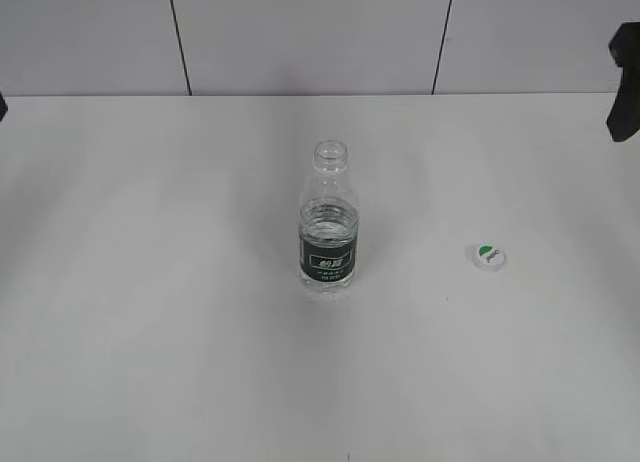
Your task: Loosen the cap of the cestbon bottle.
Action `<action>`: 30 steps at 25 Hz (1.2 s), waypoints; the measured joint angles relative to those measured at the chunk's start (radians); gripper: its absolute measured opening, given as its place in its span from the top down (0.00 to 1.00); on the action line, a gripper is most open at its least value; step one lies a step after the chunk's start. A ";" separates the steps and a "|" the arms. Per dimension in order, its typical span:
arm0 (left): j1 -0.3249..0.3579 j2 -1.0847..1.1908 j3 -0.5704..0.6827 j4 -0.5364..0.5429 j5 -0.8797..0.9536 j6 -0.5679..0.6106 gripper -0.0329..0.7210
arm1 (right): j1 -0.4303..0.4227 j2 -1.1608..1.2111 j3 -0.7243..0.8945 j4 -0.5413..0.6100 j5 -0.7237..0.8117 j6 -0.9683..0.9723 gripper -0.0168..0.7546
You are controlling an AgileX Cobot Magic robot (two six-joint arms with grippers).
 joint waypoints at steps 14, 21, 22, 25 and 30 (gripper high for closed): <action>0.000 -0.477 0.273 -0.055 0.004 0.023 0.34 | 0.000 -0.514 0.332 -0.032 0.002 0.000 0.31; 0.000 -0.850 0.415 -0.070 0.004 0.023 0.34 | 0.000 -0.827 0.460 -0.032 0.005 0.000 0.31; 0.000 -0.915 0.439 -0.068 0.005 0.025 0.34 | 0.000 -0.863 0.478 -0.032 0.005 0.000 0.31; 0.000 -1.059 0.535 -0.053 0.007 0.037 0.35 | 0.000 -0.968 0.530 -0.032 0.006 0.000 0.31; 0.000 -1.294 0.671 -0.069 0.010 0.041 0.40 | 0.000 -1.136 0.646 -0.035 -0.006 -0.005 0.31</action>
